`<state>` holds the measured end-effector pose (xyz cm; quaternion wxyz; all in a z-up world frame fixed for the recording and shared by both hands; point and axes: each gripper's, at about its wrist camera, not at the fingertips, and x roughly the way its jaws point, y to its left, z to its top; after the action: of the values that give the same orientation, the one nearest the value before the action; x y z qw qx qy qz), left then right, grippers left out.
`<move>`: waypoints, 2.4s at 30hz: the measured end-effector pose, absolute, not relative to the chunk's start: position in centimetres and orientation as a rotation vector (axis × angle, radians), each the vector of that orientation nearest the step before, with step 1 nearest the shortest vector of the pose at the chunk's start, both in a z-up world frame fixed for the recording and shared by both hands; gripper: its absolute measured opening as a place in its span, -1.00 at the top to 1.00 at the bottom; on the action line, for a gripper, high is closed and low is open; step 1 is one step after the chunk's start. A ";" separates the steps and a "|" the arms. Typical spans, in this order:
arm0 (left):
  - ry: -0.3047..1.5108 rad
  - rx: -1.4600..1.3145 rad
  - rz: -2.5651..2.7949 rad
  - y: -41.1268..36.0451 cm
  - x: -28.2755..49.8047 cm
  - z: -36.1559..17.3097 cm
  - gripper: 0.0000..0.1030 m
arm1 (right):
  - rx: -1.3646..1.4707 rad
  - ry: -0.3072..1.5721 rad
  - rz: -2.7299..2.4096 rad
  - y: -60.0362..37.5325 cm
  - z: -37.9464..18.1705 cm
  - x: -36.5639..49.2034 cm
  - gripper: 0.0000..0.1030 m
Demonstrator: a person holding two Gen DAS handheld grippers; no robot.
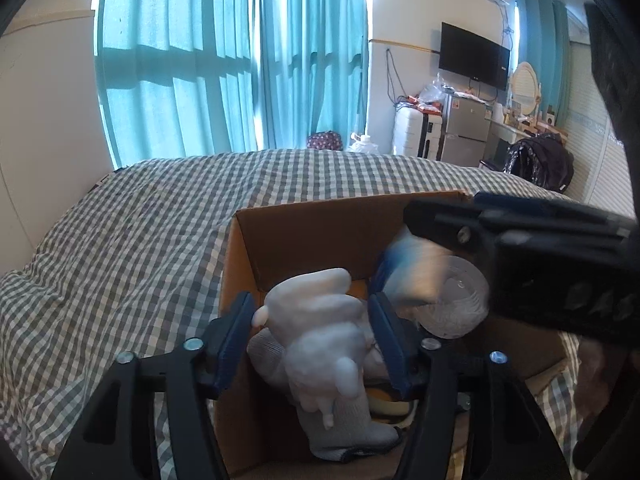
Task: Organize objects
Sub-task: 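Lower plush toy and tissue pack into the box and release both, then move both grippers to the toothpaste tube and foil blister pack, then grasp the BOP toothpaste tube with left gripper while right grasps blister pack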
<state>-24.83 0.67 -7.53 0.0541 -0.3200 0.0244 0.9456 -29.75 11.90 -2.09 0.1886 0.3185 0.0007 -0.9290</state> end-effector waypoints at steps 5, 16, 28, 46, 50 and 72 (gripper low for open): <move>0.001 -0.945 2.909 0.2 -23.1 -5.5 -0.70 | 0.825 0.002 -2.648 13.1 1.7 -26.9 -0.55; 0.008 -0.874 2.994 -0.9 -15.6 0.9 -0.80 | 0.741 0.086 -2.741 16.4 8.9 -16.3 -0.70; -0.030 -1.079 3.021 -1.8 -10.2 -4.1 -1.00 | 0.883 0.119 -2.742 18.4 4.2 -9.5 -0.82; -0.005 -1.462 2.789 1.0 -10.6 -17.5 -0.52 | 1.206 0.113 -2.646 18.3 -10.3 -11.0 -0.87; -0.189 -1.436 2.679 0.7 -10.2 -17.9 0.22 | 1.213 0.116 -2.644 18.2 -10.6 -10.9 -0.87; -0.145 -1.410 2.845 -6.4 -8.8 -15.2 0.49 | 1.276 0.205 -2.449 8.9 -13.3 -9.7 -0.87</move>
<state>-8.82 -6.43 -15.17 -0.0185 -0.4436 -0.0457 0.8948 -9.70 8.90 -13.28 0.1853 0.4530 0.0728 -0.8690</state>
